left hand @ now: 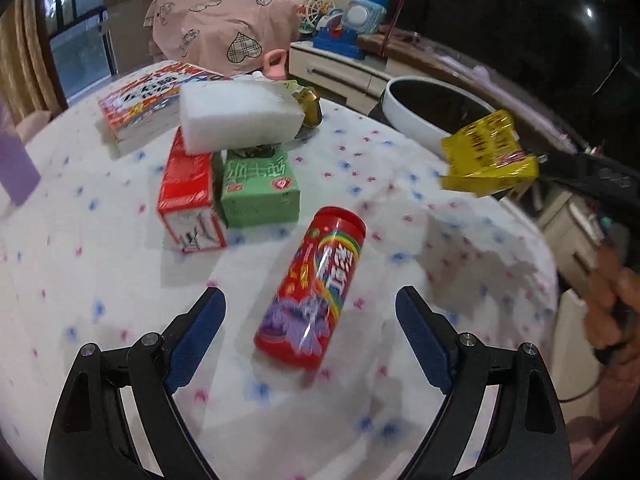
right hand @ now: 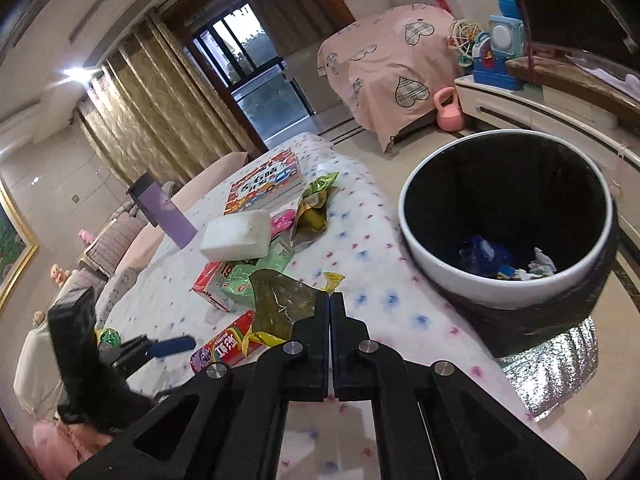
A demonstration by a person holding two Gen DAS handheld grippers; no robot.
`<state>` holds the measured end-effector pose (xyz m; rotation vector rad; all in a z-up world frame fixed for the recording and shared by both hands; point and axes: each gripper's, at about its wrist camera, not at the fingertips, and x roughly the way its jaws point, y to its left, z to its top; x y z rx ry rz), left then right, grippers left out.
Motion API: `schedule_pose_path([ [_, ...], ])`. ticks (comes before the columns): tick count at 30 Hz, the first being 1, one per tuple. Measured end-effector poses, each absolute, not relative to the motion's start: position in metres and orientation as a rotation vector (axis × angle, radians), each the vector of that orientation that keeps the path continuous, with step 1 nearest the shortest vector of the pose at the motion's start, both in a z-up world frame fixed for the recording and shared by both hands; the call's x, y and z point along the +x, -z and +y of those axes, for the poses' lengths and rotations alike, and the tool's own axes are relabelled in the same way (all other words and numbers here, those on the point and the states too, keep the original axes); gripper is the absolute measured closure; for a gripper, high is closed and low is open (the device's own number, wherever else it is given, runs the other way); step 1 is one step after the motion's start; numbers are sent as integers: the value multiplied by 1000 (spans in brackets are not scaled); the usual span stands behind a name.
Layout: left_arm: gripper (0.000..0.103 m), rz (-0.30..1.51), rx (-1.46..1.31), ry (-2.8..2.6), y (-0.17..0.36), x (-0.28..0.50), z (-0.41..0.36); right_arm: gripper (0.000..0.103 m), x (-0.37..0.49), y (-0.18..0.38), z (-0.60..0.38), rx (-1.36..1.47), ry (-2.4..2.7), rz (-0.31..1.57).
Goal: Collect trash
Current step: 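Grasp the red Skittles tube with the left tool while the right tool grasps a yellow wrapper, then carry both items over the trash bin and open both tools to drop them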
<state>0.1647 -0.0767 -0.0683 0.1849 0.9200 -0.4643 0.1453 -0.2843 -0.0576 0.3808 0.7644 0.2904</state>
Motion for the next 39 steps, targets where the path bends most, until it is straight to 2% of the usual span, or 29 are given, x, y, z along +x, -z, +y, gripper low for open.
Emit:
schedule_pose_path([
  [1,15,924,208,461,71,166,-78,103,144,57,-286,384,-288,763],
  [3,35,931,250,466,76,166,-87,103,143,57,-290,384,-283,762],
  [4,61,940,263,466,79,168,-90,103,142,57,-292,384,-280,761],
  [5,68,956,271,465,83,168,-93,103,141,57,-294,388,-276,761],
  [12,69,921,155,487,71,158,-97,103,136,53,-313,393,-257,740],
  [22,69,895,27,559,47,167,-144,103,134,47,-348,411,-209,706],
  [39,69,844,82,624,19,201,-222,103,160,42,-404,354,-97,688],
])
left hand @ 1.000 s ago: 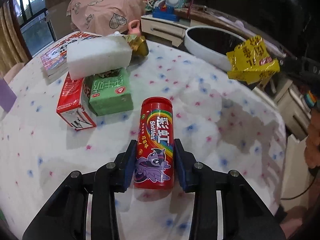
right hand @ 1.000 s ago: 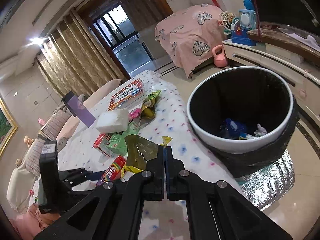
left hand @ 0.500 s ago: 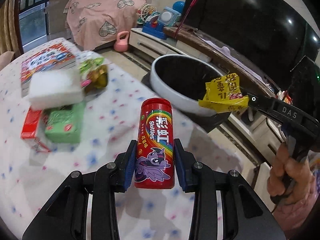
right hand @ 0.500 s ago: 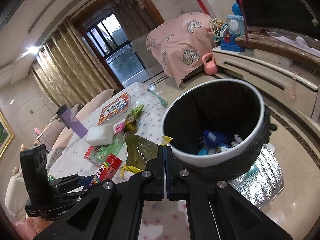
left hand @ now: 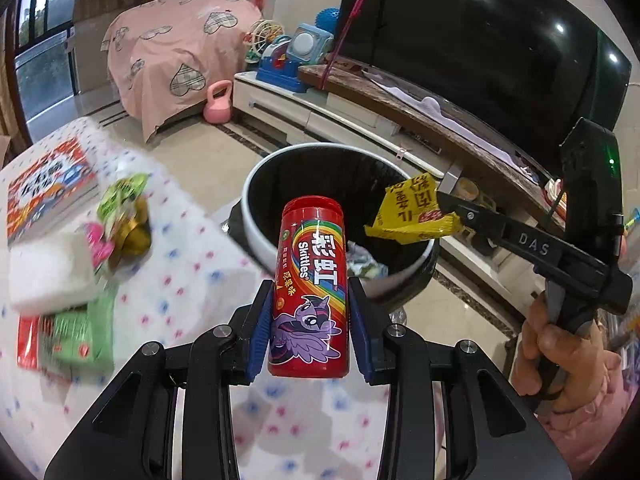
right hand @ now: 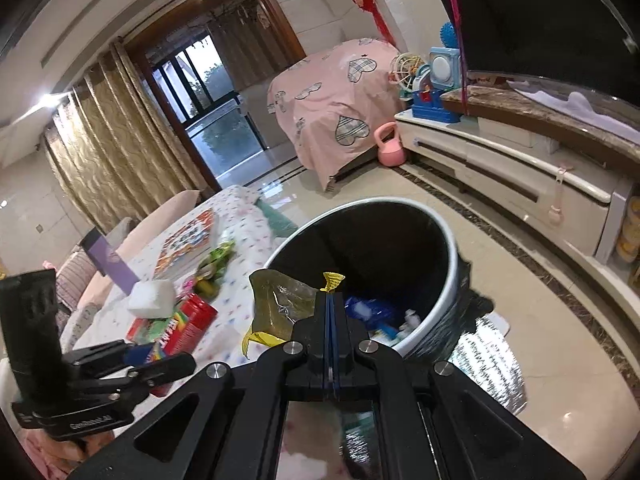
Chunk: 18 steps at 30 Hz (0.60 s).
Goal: Collect trash
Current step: 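Carry both items over the trash bin and open both tools to drop them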
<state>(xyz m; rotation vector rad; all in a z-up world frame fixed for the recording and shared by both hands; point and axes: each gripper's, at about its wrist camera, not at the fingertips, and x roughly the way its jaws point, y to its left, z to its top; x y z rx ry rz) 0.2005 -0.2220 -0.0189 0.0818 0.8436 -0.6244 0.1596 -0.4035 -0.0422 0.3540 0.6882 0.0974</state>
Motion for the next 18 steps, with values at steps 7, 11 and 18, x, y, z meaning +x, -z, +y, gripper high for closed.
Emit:
schedule_pose_path([
  [7,69,855,98,624,19,222,-243,103,177,42,-416,312,-74,703],
  [11,69,868,113,611,22,234,-253,103,186,43,-419,292,-67,714],
  [18,69,894,116,603,29,248,-263,103,198,47,-423,266,-54,739],
])
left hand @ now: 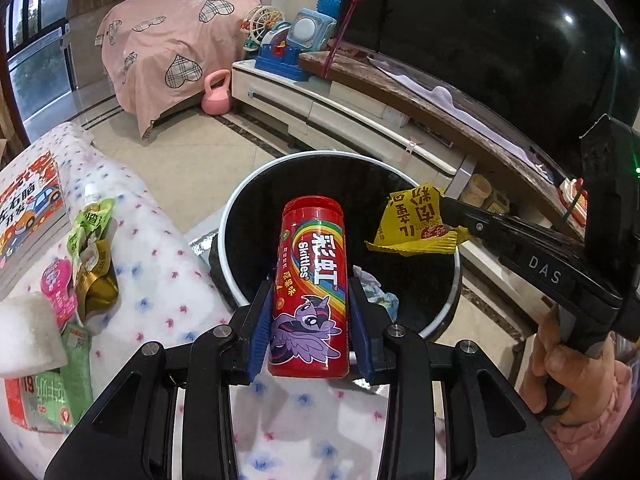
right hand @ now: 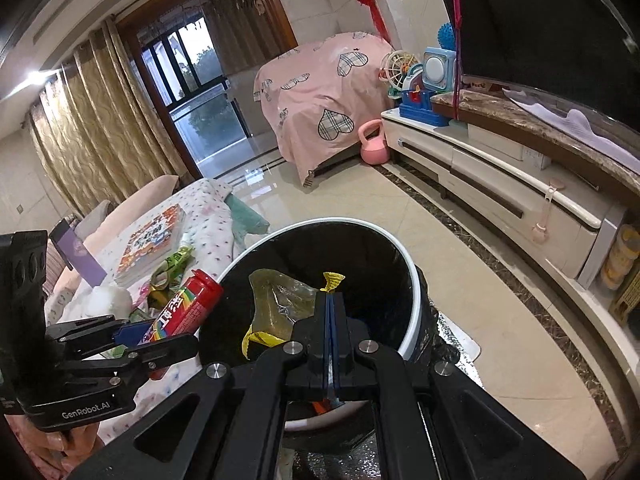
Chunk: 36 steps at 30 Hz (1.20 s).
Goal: Collect trash
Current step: 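Carry both items over the trash bin and open both tools to drop them, then move both tools back over the table toward the milk cartons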
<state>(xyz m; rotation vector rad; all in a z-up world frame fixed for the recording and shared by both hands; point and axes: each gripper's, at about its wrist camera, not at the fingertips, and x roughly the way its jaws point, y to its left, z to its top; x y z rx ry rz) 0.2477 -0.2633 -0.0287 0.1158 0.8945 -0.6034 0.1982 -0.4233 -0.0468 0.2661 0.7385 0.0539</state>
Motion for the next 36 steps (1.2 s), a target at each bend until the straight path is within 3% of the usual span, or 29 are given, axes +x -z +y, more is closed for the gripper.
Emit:
schedule_pose_path([
  [8,67,898,136,609,33,249,-272,101,205,55,-427,260,-41,769],
  [9,64,900,134,600,33,250,-272,97,205,55,-427,263,-42,769],
  [11,38,887,129,601,31,248,-270,95,205,55,-430,277,-42,769],
  [13,33,855,138,584,26,243,-266,74,204,54,-431,284,-42,763],
  [20,33,845,77,571,23,229,-234,59,189,50,-427,332,-63,733],
  [26,33,856,16,523,27,211,-194,29,174,48,-405,364,-121,715],
  [36,33,879,-103,385,45,178,-107,22,157,54,-349,383,-222,737],
])
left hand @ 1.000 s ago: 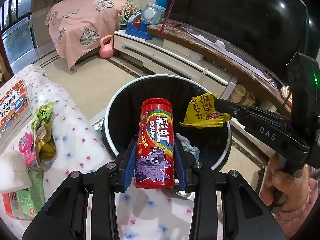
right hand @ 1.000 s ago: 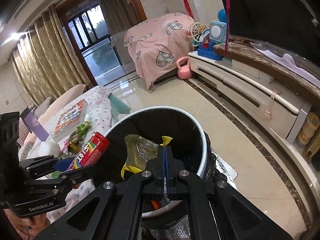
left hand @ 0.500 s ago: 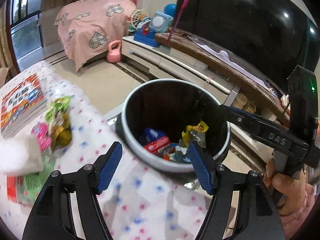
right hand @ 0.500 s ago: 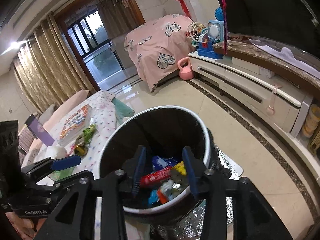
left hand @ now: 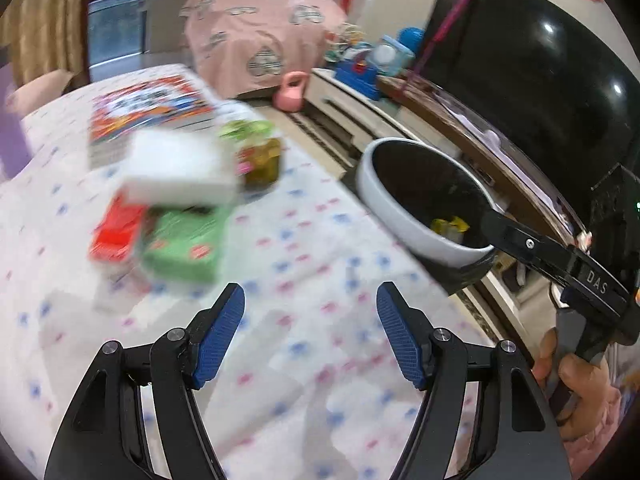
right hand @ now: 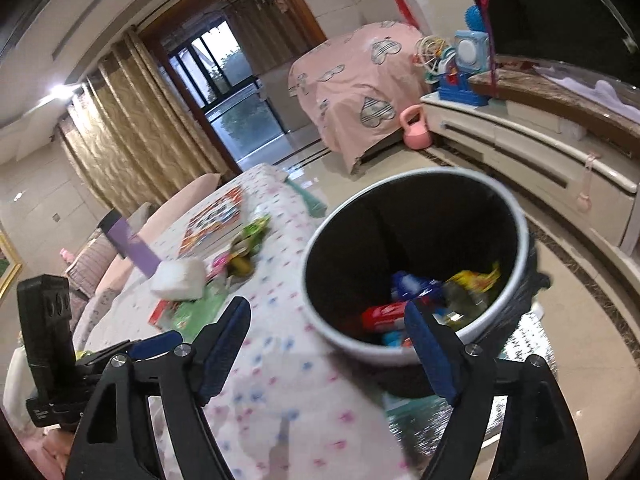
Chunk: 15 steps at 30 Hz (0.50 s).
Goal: Collect trash
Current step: 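Move both tools back over the table toward the milk cartons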
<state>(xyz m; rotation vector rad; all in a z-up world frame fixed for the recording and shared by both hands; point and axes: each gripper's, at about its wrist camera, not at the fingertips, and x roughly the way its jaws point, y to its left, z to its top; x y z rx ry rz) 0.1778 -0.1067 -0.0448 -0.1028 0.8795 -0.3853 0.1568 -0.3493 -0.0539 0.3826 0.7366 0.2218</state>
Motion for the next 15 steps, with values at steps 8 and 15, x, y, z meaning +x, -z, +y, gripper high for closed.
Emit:
schedule_pose_path([
  [8,33,880,-183,283,55,169,-48,22,153,64,-302,360,-287,781],
  [15,33,867,-211,236,56,173,-25,22,156,71,-277,342,-324,812],
])
